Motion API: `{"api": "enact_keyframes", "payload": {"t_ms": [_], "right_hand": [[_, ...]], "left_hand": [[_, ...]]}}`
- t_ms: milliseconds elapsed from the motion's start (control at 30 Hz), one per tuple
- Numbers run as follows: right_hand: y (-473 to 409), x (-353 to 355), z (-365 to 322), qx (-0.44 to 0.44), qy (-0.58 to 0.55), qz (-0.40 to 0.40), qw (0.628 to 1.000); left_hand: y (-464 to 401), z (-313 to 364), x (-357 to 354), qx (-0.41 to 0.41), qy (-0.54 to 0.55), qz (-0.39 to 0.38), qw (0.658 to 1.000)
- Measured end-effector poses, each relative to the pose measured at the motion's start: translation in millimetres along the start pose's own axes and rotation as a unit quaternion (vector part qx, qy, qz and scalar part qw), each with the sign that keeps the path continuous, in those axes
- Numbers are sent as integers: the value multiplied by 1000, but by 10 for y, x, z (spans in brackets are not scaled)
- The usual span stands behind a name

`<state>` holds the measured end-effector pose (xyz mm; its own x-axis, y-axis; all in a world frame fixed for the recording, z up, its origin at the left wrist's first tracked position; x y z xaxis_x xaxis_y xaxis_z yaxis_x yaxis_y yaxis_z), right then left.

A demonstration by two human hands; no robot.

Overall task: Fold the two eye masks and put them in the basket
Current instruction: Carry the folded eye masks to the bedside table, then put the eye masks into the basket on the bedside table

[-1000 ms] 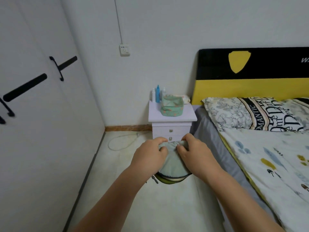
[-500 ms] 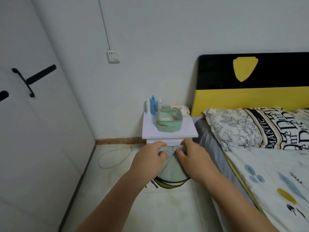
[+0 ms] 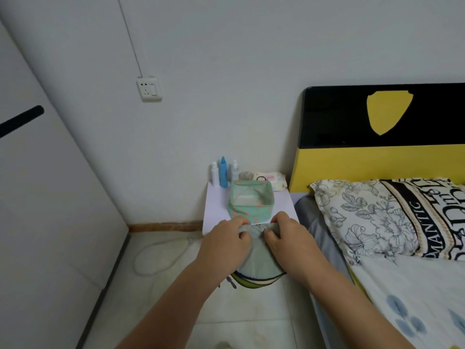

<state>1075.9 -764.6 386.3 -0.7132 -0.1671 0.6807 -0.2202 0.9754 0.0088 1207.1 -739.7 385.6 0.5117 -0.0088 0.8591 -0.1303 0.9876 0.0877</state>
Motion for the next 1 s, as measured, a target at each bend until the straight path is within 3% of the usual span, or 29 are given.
{"api": "enact_keyframes", "payload": {"t_ms": [467, 1000], "right_hand": [[-1778, -176, 258, -59, -1, 22, 998], [-3525, -66, 994, -64, -22, -44, 997]], "left_hand": [[-1934, -182, -99, -31, -3, -50, 998], [-3699, -16, -623, 16, 12, -70, 997]]}}
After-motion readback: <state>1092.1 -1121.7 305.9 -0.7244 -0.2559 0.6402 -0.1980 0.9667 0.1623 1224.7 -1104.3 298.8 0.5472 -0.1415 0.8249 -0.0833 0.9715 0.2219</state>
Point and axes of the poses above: each hand's wrist, its own y-axis away from the middle knuckle, its own x-axis out of the back of the hand, z = x × y, the point moved 3 cm from there along -y, towards the middle knuckle, and after that the axes turned 9 degrees about -y, right-handed, at the moved point
